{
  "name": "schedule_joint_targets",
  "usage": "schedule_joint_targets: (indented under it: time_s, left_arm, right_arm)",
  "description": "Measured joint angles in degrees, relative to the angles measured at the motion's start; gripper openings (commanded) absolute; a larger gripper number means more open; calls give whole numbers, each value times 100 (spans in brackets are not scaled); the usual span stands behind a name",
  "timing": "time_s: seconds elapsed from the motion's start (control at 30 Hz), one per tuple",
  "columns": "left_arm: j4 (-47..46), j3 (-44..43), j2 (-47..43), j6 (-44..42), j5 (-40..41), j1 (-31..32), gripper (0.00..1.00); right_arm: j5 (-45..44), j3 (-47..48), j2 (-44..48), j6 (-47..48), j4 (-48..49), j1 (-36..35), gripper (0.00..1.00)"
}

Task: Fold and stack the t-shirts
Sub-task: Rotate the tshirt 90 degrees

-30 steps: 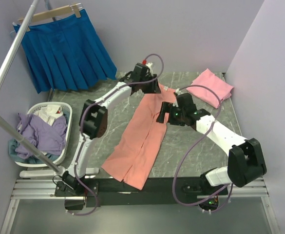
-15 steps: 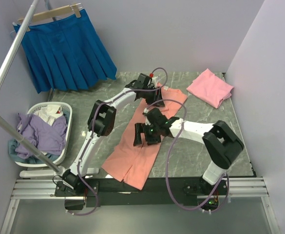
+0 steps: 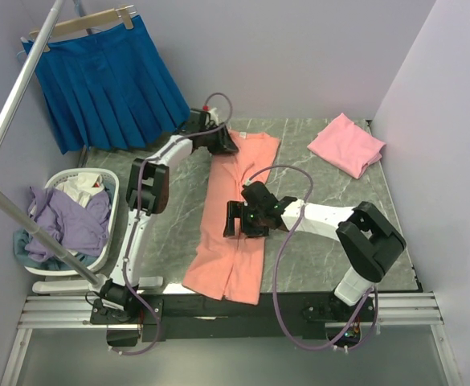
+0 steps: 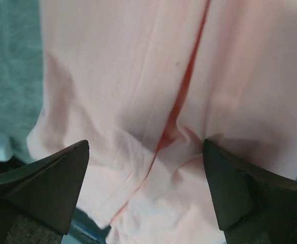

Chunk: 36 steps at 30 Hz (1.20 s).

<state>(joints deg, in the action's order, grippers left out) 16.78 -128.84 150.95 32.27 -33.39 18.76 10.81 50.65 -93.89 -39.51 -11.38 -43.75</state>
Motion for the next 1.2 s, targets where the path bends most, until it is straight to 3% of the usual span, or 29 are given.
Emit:
schedule_joint_targets:
  time_s: [0.17, 0.3, 0.43, 0.53, 0.8, 0.97, 1.1, 1.2]
  left_arm:
    - [-63, -42, 2, 35, 289, -323, 53]
    - [-66, -275, 17, 44, 474, -391, 64]
    - [-247, -339, -31, 61, 483, -341, 74]
    - [-267, -35, -289, 50, 516, -293, 74]
    - [-251, 1661, -1952, 66, 621, -214, 67]
    - [-584, 3633, -3206, 140, 962, 26, 66]
    - [-581, 4693, -3554, 138, 1257, 483, 65]
    - [-658, 5431, -3753, 166, 1379, 756, 65]
  right_arm:
    - [-702, 367, -111, 348, -632, 2, 100]
    - [-931, 498, -2, 726, -1008, 149, 100]
    - [-938, 514, 748, 905, -1139, 400, 100]
    - [-968, 570, 1541, 938, -1145, 514, 100]
    - [-1305, 365, 2361, 857, -1294, 584, 100]
    - [-1545, 17, 2334, 627, -1497, 669, 100]
    - [-1703, 179, 1923, 566, -1462, 1270, 100]
    - [-1668, 946, 905, 603, -1405, 1904, 100]
